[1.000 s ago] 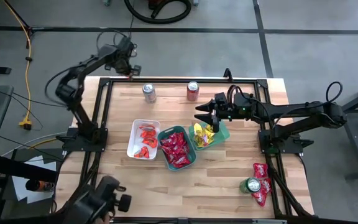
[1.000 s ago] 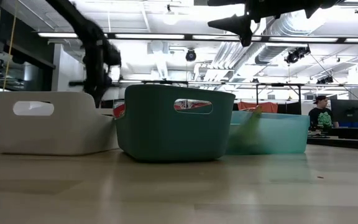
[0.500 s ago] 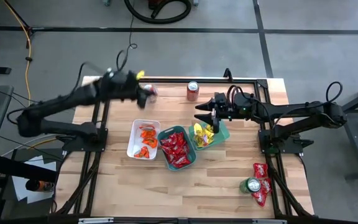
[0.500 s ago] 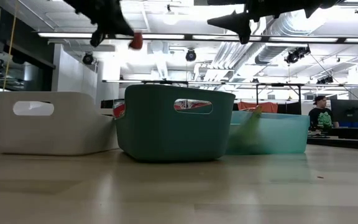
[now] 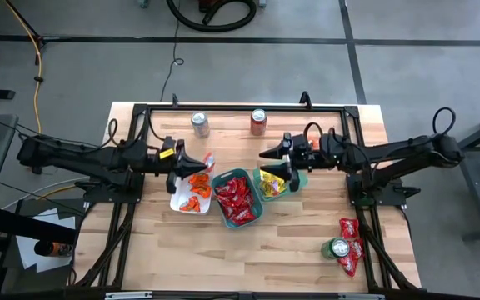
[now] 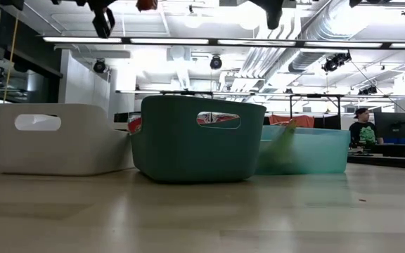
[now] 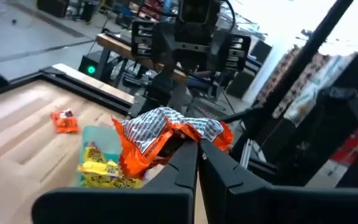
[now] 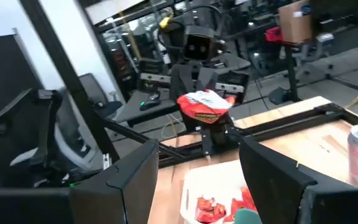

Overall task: Sort candy
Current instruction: Put the orange chocolate into the white bin

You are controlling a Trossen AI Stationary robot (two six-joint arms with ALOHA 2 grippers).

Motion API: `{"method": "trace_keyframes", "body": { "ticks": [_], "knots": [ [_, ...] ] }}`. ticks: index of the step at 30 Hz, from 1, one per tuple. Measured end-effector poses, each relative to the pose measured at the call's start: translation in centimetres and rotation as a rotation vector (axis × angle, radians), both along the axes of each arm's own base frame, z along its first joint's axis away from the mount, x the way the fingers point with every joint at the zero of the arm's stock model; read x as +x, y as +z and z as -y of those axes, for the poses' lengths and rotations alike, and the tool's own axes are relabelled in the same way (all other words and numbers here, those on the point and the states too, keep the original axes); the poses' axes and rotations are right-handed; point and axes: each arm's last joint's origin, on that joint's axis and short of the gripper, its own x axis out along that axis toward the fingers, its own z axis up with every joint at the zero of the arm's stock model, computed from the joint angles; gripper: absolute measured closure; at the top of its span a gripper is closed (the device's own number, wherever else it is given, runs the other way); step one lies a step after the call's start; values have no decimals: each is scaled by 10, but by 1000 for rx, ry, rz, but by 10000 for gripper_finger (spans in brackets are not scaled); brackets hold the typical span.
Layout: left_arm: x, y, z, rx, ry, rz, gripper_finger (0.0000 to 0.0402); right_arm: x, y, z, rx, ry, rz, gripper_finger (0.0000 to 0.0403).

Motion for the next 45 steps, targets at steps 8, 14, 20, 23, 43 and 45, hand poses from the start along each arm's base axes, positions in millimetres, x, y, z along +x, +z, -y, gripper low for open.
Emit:
{"method": "trace_keyframes", "body": {
  "ticks": [8, 14, 20, 23, 43, 45],
  "knots": [
    [-6, -3, 5, 73, -139, -45, 401, -2, 5, -14, 102, -128, 54, 183],
    [-30, -20, 3, 6, -156, -281, 401, -3, 7, -19, 123, -137, 70, 183],
    [-37, -49, 4, -85, -128, -619, 401, -3, 6, -20, 97, -121, 60, 183],
    [-31, -62, 5, -108, -83, -740, 401, -3, 6, -21, 65, -118, 59, 183],
    [18, 41, 3, 153, 65, -308, 214, -42, 27, -16, -40, -116, 46, 183],
    [23, 57, 3, 237, 76, -151, 209, -43, 28, -15, -39, -127, 48, 183]
  ]
}}
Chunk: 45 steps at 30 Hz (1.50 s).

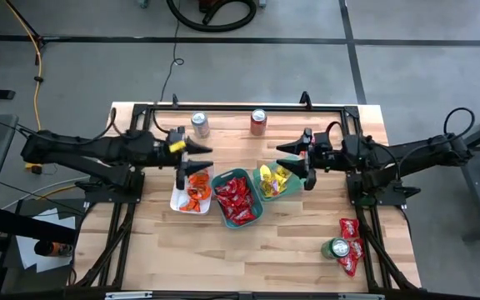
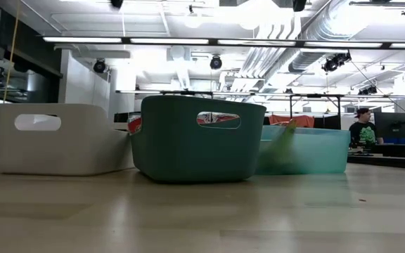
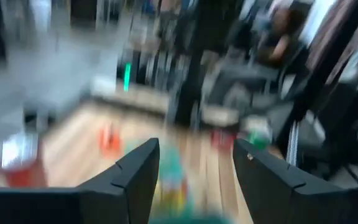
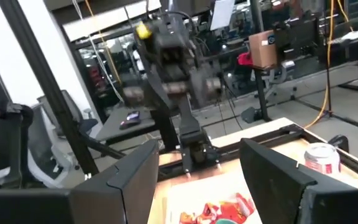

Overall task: Sort candy
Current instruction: Put the orange chocolate into the white bin

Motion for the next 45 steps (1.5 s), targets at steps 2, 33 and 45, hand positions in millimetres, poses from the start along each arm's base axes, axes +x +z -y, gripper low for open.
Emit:
{"method": "trace_keyframes", "body": {
  "ticks": [2, 33, 45],
  "knots": [
    [4, 8, 0, 60, -4, 110, 208, 1, -1, 0, -1, -1, -12, 183],
    [14, 4, 0, 13, 58, 169, 211, -5, -91, 156, 697, -1094, -1135, 183],
    [14, 4, 0, 11, 58, 169, 211, -36, -183, 157, 1062, -1244, -888, 183]
  ]
}}
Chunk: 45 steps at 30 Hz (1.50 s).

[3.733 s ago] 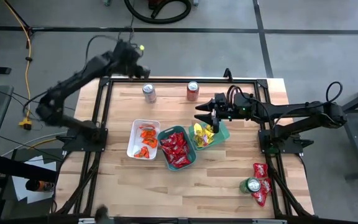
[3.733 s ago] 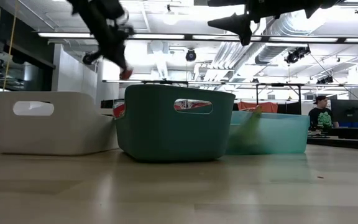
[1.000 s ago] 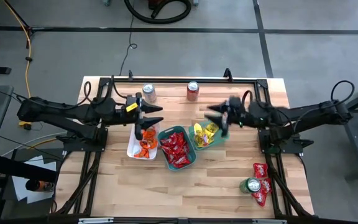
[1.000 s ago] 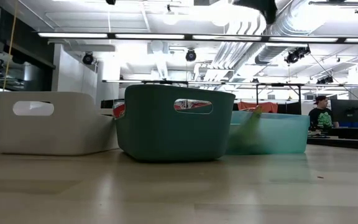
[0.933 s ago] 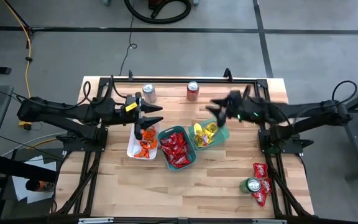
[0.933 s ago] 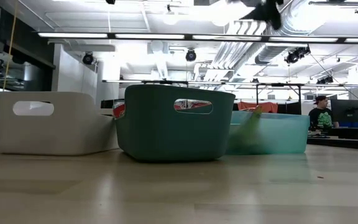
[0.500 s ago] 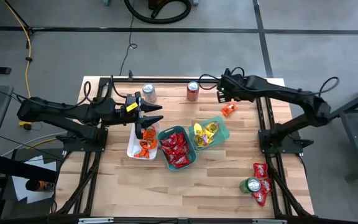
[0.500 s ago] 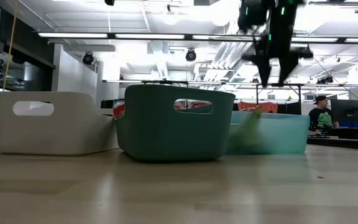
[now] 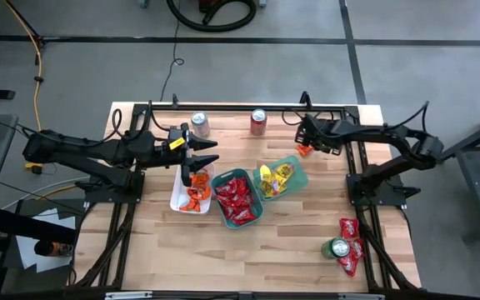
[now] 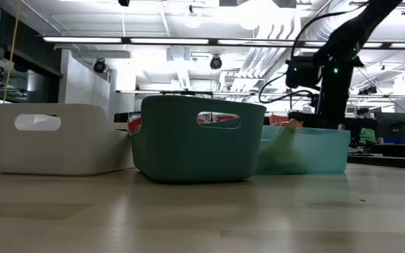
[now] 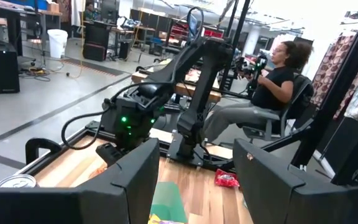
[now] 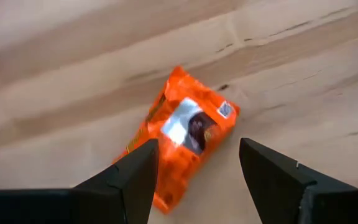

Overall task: Sort candy
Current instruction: Put the orange chocolate into the white bin

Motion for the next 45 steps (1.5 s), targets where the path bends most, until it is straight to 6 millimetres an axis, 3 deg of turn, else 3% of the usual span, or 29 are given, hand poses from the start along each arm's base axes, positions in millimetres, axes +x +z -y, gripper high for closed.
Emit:
{"method": "trace_keyframes", "body": {
  "ticks": [4, 8, 16, 18, 21, 25, 31, 35, 39, 45],
  "knots": [
    [0, 0, 0, -8, 0, 1, 211, -2, -10, 3, -37, -79, 36, 187],
    [0, 0, 0, -25, 0, 1, 211, -5, -19, 3, -7, -96, -7, 220],
    [-1, 0, 0, -25, 0, -5, 211, 2, -22, -1, -15, 18, -36, 376],
    [-4, 2, 0, -25, 0, 5, 211, 2, -17, -6, -24, 94, -45, 393],
    [-12, 8, -1, -22, -1, 37, 211, 1, 5, -14, -88, 172, -26, 388],
    [-19, 13, -2, 25, 2, 59, 211, 0, 49, -32, -278, 388, 90, 399],
    [-18, 12, -2, 47, 19, 44, 211, -6, 126, -82, -674, 703, 499, 401],
    [-12, 8, -2, 19, 11, 25, 211, -5, 160, -118, -903, 932, 751, 402],
    [-4, 1, 1, -20, -43, -4, 211, 7, 171, -152, -1075, 1143, 848, 402],
    [11, -12, 4, -48, -103, -62, 211, 38, 154, -185, -1106, 1313, 835, 402]
  ]
}}
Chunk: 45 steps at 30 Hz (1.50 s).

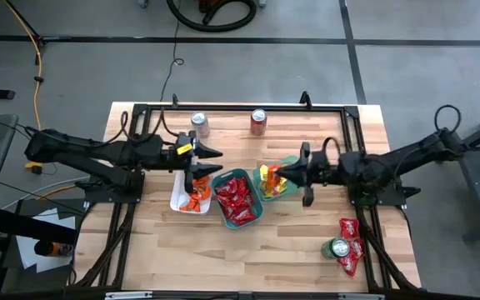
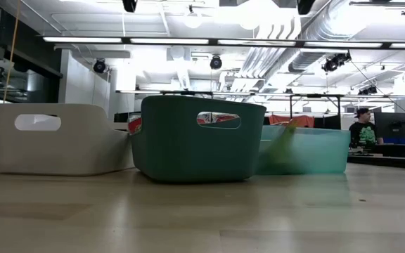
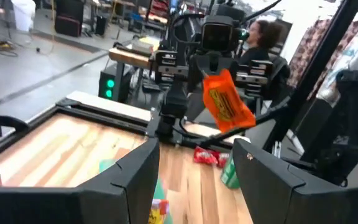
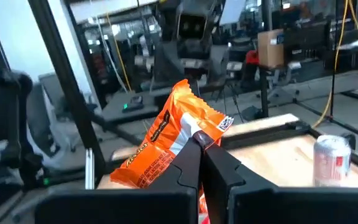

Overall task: Sort candy
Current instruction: Put the orange chocolate into the white bin

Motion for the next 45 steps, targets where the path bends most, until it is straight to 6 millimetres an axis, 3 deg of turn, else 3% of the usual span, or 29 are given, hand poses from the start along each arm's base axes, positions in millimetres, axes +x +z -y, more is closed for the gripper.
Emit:
{"method": "trace_keyframes", "body": {
  "ticks": [4, 15, 19, 22, 27, 36, 40, 45],
  "knots": [
    [6, -3, 1, -11, -15, -4, 211, 10, -9, -5, -6, -14, -32, 403],
    [5, -2, 2, -28, -29, 9, 211, 15, 0, -4, 10, -22, -4, 403],
    [-3, 17, 2, -62, -91, 162, 211, 30, -10, -5, 48, -22, -31, 403],
    [-20, 38, -3, -5, -76, 303, 211, 55, -18, -9, 31, -13, -84, 403],
    [-37, 46, -9, 27, -2, 322, 211, 114, -32, -11, -39, -22, -161, 403],
    [-38, 45, -10, 20, 2, 311, 211, 220, -60, -10, -58, -68, -208, 403],
    [-37, 44, -10, 17, 1, 300, 211, 253, -72, -8, -67, -82, -267, 400],
    [-38, 44, -10, -13, -2, 305, 211, 275, -76, -8, -88, -81, -392, 368]
  ]
}}
